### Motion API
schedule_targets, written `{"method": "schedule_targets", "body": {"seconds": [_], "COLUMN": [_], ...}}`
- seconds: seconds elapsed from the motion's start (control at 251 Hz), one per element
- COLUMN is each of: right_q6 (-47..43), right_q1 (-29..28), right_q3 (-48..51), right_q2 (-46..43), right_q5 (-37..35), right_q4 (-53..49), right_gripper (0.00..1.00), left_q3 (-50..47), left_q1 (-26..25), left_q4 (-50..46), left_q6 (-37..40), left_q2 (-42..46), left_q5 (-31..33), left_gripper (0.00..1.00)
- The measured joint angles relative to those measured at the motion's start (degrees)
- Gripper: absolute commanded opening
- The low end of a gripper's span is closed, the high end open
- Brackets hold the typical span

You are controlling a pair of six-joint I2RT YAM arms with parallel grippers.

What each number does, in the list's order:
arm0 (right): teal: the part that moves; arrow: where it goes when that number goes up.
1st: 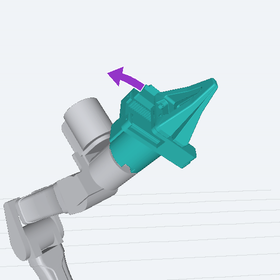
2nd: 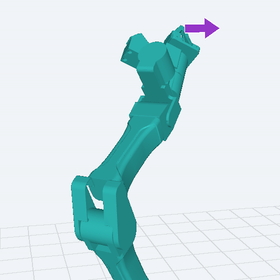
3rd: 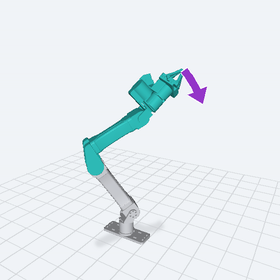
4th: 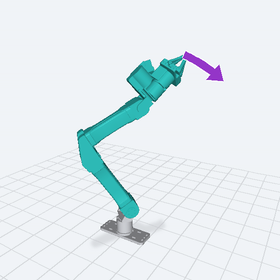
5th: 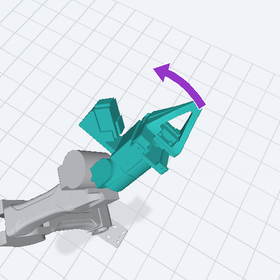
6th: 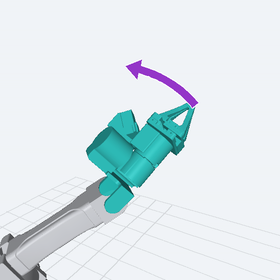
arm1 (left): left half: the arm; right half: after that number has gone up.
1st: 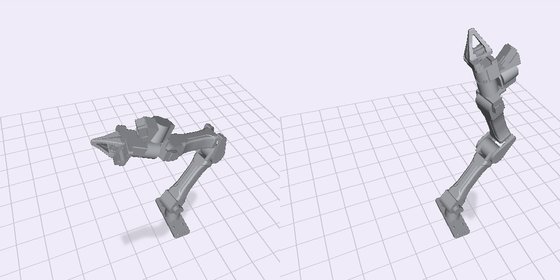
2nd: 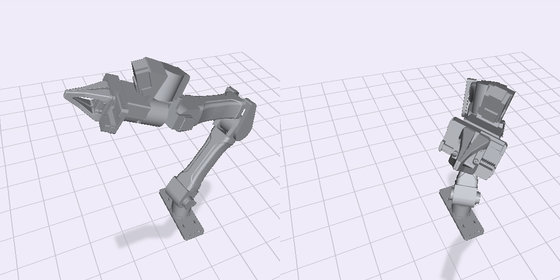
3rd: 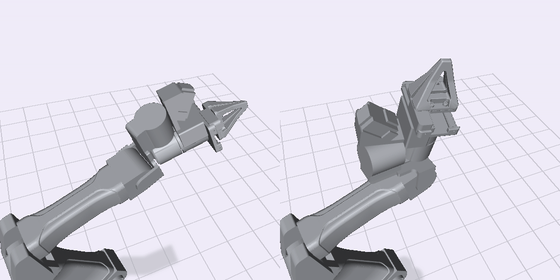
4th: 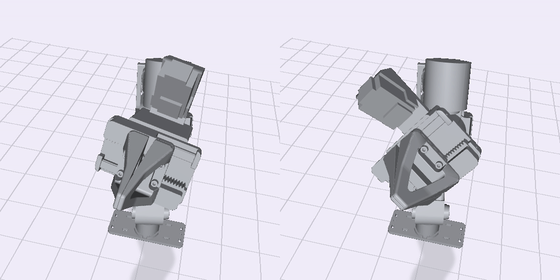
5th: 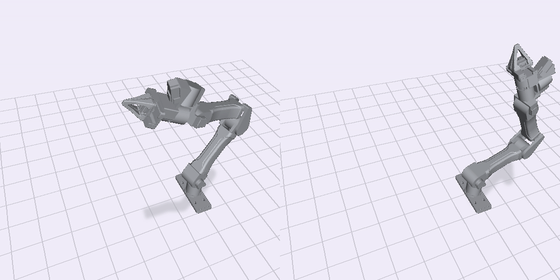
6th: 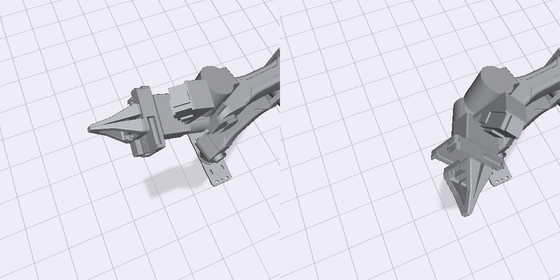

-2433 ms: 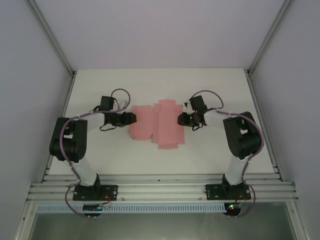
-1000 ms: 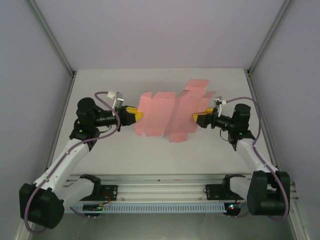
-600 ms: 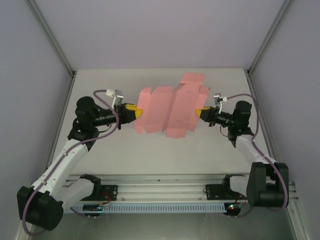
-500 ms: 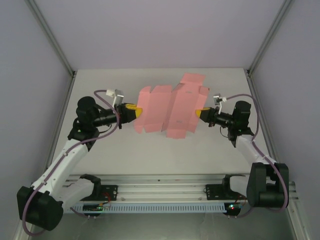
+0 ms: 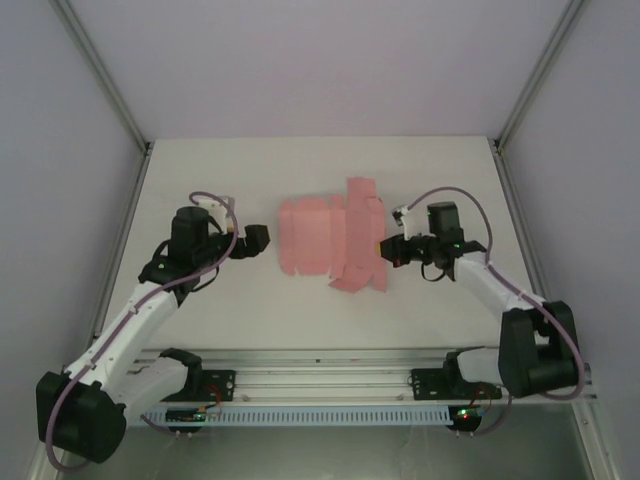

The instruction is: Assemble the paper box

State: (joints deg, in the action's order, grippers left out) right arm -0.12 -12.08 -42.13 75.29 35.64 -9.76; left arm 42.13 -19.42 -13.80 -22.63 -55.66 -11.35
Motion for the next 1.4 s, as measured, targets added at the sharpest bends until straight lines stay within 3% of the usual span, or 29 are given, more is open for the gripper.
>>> {"method": "schedule_targets", "body": {"seconds": [0.315, 0.555, 0.73, 0.958, 1.181, 1.397], "right_q6": [-18.18, -36.85, -45.66, -49.72, -47.69, -43.76], "right_q1": [-15.21, -25.7, -31.19, -35.63, -36.46, -36.39], "right_q3": [-14.64, -17.16, -15.82, -14.67, -14.58, -14.82], "right_q2": [9.29, 15.63, 18.36, 21.81, 21.88, 20.41], "right_q5": [-35.34, -53.94, -59.39, -63.73, -63.41, -60.76], "right_q4": [-5.68, 3.28, 12.41, 17.94, 17.59, 13.79], "right_gripper": [0.0, 0.0, 0.02, 0.02, 0.03, 0.04], "left_q3": [0.02, 0.15, 0.48, 4.04, 7.87, 7.87], "left_q1": [0.0, 0.0, 0.0, 0.0, -0.11, -1.31], "left_q4": [-2.84, -2.67, -0.15, 3.5, 5.77, 8.22], "left_q6": [-1.33, -2.6, -3.58, -3.43, -0.59, 1.7], "left_q2": [-1.62, -4.11, -7.48, -16.09, -24.2, -26.23], "left_q5": [4.17, 4.02, 2.32, 0.17, -2.49, -4.07], "left_gripper": [1.0, 1.0, 1.0, 1.0, 1.0, 1.0]}}
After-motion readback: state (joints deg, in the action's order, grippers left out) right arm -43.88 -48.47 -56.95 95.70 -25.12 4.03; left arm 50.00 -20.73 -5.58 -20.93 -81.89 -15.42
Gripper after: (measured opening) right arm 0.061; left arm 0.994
